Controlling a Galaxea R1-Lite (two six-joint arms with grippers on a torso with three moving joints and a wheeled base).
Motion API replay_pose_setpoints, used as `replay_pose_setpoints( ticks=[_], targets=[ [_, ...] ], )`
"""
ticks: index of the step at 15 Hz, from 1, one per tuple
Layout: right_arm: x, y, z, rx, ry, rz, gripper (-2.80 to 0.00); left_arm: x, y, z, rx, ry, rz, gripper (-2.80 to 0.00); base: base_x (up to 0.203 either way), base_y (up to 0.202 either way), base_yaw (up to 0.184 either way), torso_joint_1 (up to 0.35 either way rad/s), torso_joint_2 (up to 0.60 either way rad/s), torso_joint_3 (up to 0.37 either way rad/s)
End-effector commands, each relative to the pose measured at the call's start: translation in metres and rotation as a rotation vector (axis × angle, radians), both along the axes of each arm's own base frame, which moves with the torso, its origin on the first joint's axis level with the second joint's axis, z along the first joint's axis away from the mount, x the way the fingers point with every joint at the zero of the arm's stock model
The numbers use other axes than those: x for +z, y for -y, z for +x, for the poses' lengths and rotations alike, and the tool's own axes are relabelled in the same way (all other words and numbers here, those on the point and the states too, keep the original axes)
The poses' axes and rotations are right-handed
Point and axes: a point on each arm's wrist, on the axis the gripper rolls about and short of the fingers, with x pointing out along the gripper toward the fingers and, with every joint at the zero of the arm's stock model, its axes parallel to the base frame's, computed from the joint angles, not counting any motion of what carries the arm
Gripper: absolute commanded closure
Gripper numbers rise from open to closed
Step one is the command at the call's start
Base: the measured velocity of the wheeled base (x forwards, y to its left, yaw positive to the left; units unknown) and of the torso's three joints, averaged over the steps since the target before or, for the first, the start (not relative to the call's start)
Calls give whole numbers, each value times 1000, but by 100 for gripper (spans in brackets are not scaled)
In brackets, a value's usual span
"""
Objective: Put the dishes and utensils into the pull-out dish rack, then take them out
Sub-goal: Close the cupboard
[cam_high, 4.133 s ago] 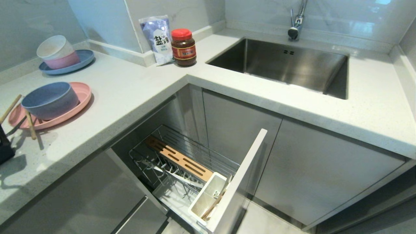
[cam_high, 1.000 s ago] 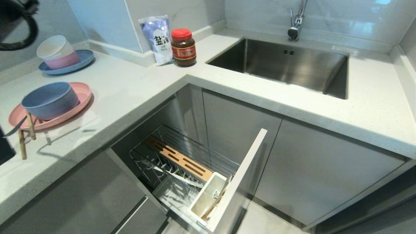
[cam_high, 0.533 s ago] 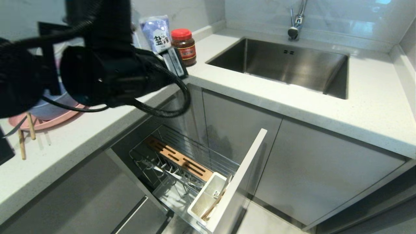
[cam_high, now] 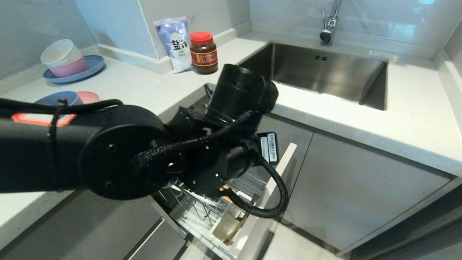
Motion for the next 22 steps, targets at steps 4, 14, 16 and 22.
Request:
replay_pose_setpoints(
  ticks=[4, 14, 16, 22],
  targets=[
    [-1, 0, 0, 1, 2, 0, 0, -22, 22, -32, -111, -45, 49, 0, 0, 0, 0, 0, 0, 0],
    [0, 0, 0, 0, 3, 0, 0, -64, 34, -23, -153, -133, 153, 0, 0, 0, 0, 0, 0, 0],
    [0, 0, 0, 1, 3, 0, 0, -72, 37, -21, -150, -144, 176, 0, 0, 0, 0, 0, 0, 0],
    [-1, 0, 0, 0, 2, 0, 0, -76, 35, -15, -135, -137, 204, 0, 0, 0, 0, 0, 0, 0]
  ],
)
